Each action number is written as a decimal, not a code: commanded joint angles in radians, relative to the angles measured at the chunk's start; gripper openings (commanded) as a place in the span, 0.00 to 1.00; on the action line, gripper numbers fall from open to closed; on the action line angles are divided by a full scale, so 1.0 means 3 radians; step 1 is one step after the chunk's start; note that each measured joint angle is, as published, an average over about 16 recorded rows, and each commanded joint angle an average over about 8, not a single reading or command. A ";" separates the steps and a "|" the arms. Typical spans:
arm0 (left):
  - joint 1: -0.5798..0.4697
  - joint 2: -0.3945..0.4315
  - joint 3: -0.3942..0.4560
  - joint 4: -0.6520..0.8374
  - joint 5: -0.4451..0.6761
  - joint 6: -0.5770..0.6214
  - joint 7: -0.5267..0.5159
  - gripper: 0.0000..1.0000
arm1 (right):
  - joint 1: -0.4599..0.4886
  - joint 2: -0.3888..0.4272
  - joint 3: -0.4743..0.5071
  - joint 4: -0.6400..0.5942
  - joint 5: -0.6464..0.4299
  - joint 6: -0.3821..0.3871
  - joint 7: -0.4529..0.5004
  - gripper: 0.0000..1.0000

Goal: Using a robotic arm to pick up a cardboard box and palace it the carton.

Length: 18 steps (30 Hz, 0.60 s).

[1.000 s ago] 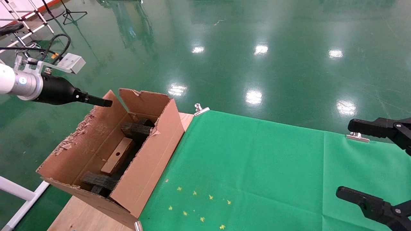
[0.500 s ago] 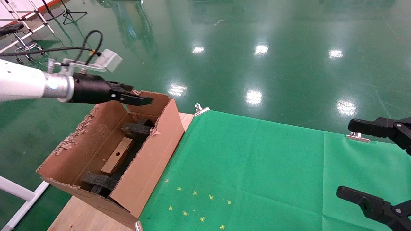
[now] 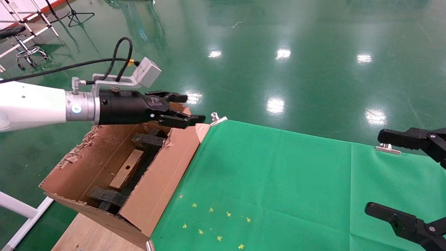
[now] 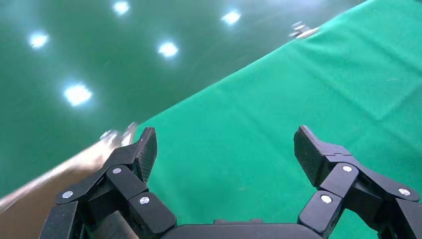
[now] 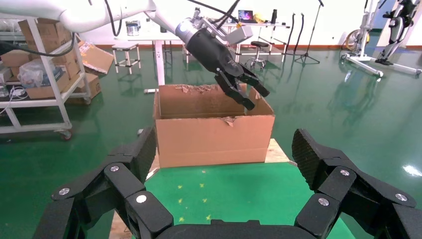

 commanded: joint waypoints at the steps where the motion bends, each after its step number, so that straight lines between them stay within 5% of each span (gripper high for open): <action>1: 0.0103 -0.0015 -0.0066 -0.0127 -0.0129 0.0045 0.0049 1.00 | 0.0000 0.0000 0.0000 0.0000 0.0000 0.0000 0.0000 1.00; 18: 0.0968 -0.0139 -0.0621 -0.1191 -0.1210 0.0419 0.0464 1.00 | 0.0000 0.0000 0.0000 0.0000 0.0000 0.0000 0.0000 1.00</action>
